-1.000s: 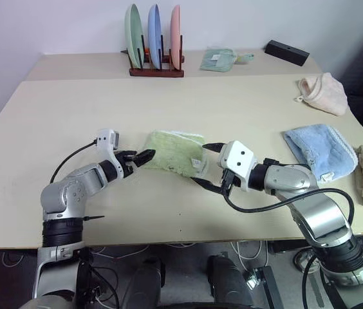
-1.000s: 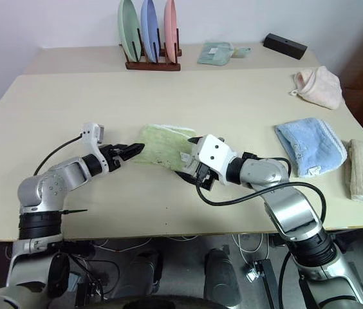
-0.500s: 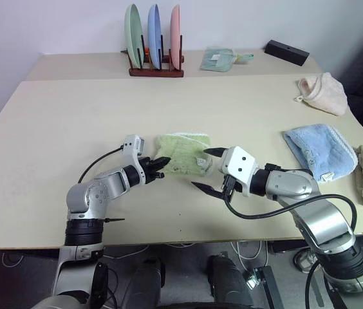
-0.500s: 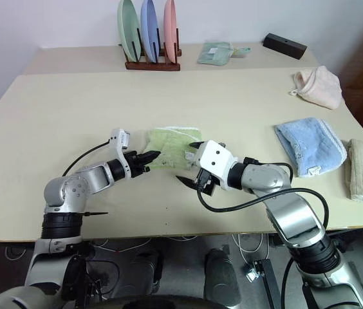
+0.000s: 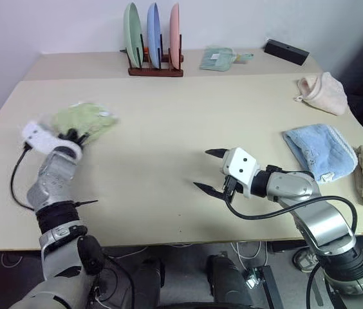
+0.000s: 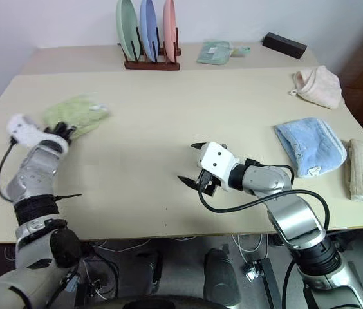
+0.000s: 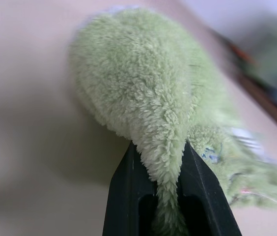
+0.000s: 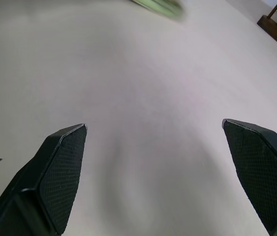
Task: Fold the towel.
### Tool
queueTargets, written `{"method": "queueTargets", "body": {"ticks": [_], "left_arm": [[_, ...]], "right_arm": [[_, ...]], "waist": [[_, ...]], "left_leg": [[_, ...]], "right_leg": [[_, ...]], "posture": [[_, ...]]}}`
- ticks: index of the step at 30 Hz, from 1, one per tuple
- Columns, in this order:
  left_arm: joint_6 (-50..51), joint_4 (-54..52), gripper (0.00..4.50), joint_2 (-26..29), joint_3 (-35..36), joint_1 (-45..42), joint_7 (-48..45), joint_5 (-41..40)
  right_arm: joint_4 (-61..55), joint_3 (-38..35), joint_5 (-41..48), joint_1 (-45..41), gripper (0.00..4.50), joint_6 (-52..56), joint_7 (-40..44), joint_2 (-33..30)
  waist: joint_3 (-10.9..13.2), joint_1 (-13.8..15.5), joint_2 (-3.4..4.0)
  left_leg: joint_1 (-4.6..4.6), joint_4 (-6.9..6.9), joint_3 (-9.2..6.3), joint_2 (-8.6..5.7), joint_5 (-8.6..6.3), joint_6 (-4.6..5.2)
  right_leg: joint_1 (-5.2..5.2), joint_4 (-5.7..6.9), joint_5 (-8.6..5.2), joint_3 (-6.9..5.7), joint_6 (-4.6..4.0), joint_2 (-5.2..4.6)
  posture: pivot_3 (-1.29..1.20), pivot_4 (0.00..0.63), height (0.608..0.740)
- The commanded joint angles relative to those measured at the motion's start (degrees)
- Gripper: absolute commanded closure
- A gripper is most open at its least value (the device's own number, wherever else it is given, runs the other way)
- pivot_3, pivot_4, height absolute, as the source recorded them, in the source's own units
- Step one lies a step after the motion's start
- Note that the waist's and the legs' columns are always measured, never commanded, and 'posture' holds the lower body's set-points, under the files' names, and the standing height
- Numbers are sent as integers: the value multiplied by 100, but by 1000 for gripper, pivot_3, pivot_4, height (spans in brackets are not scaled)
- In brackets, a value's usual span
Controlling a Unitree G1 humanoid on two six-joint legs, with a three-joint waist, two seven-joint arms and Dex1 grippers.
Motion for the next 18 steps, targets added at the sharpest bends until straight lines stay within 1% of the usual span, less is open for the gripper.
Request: {"method": "queueTargets", "body": {"ticks": [1, 3, 5, 6, 8, 9, 13, 16, 18], "left_arm": [[-329, -29, 4466, -91, 378, 117, 565, -160], [-346, -140, 4466, -157, 386, 193, 589, -257], [-343, -408, 3738, -253, 287, 311, 514, -345], [-346, -527, 3506, -311, 281, 352, 505, -416], [-336, -685, 2633, -365, 260, 417, 513, -501], [-345, -791, 2042, -381, 244, 472, 524, -514], [-328, -1206, 80, -325, 341, 709, 634, -667], [-353, -1543, 80, -147, 374, 995, 670, -605], [-430, -1730, 80, 47, 265, 1178, 495, -484]], "right_arm": [[6, -6, -72, -42, 0, -228, 21, -3], [46, 7, -95, -27, 0, -276, 30, 0], [68, 32, -123, -8, 0, -313, 31, 4], [73, 37, -128, 0, 0, -323, 34, 4], [88, 40, -135, 4, 0, -335, 40, 7], [96, 43, -142, 7, 0, -344, 43, 8], [76, -1, -128, 31, 0, -340, 55, -13], [49, -99, -93, 125, 0, -356, 103, -97], [50, -165, -71, 177, 0, -368, 142, -142]], "waist": [[-1, 12, -11], [-2, 13, -15], [-2, -9, -15], [-2, -11, -15], [-2, -17, -15], [-2, -17, -15], [-3, -42, -15], [-2, -48, -15], [0, -37, -19]], "left_leg": [[0, 2, 0, 0, 0, 0], [0, 4, 0, -1, 0, 0], [1, 4, 0, -1, 0, -1], [2, 3, 0, -1, 0, -1], [3, 2, 0, 0, 0, -1], [3, 1, 0, 0, 0, -1], [3, 2, 0, 0, 0, -1], [5, 0, 1, 1, 0, -1], [4, -1, 1, 1, 0, -1]], "right_leg": [[2, -1, 1, 0, 1, 0], [6, -1, 1, 0, 2, -1], [7, -1, 2, 0, 3, -1], [7, -1, 3, 0, 3, -1], [5, 1, 3, 0, 3, 0], [4, 1, 3, 0, 3, 0], [5, 1, 3, 1, 3, 0], [4, 1, 3, 1, 3, 0], [2, 1, 2, 1, 3, 0]], "posture": [[0, 150, 740], [0, 150, 740], [0, 150, 740], [0, 150, 740], [0, 150, 740], [0, 150, 740], [0, 150, 740], [0, 150, 740], [0, 150, 740]]}}
